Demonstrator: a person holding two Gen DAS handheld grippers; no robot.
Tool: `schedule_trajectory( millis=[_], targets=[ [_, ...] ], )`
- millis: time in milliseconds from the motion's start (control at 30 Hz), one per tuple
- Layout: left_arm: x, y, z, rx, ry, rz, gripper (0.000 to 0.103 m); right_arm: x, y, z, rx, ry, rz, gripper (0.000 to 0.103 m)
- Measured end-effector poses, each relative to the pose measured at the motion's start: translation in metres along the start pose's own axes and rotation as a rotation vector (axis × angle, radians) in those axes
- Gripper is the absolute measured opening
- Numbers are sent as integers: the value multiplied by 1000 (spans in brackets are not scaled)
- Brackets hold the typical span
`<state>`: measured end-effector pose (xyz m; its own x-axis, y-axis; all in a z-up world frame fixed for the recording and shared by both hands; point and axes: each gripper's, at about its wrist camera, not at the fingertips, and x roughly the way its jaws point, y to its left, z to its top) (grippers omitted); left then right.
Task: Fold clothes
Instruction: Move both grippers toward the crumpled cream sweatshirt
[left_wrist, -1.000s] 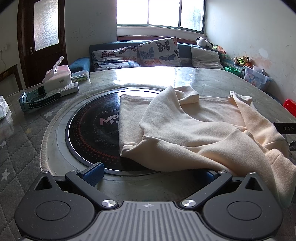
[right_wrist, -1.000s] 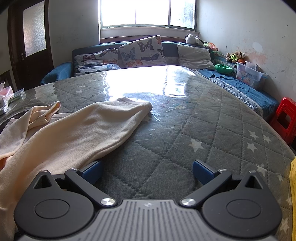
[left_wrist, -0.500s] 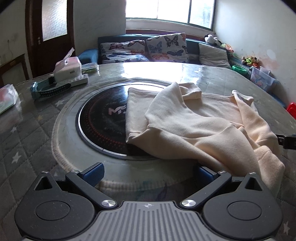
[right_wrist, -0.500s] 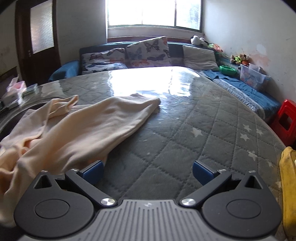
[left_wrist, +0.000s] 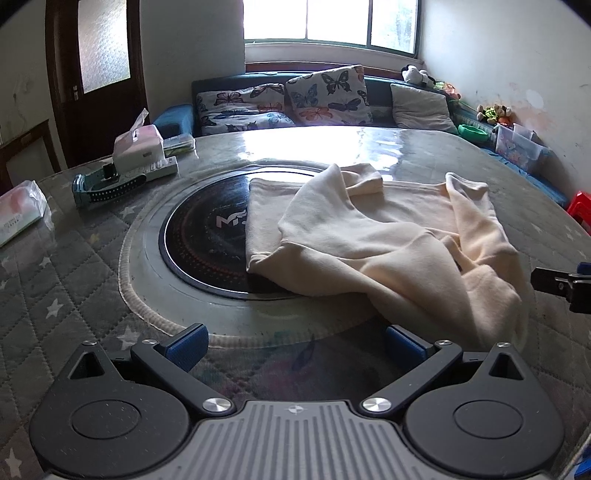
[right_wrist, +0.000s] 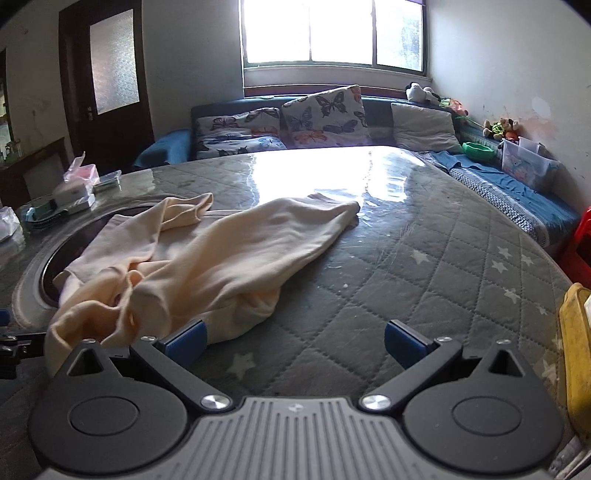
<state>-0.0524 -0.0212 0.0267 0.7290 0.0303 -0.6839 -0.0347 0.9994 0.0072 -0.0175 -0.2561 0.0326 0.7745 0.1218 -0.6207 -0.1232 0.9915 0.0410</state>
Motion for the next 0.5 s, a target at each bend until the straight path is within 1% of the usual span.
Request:
schedule_trajectory(
  millis=[200,500],
  targets=[
    [-7,-6,-3,14,-1,-2,103,-10,9,-4,-9,-1,26,103],
    [-17,-7,-9,14,-9,15,103,-20,30,-10,-38,-1,77,103]
  ],
)
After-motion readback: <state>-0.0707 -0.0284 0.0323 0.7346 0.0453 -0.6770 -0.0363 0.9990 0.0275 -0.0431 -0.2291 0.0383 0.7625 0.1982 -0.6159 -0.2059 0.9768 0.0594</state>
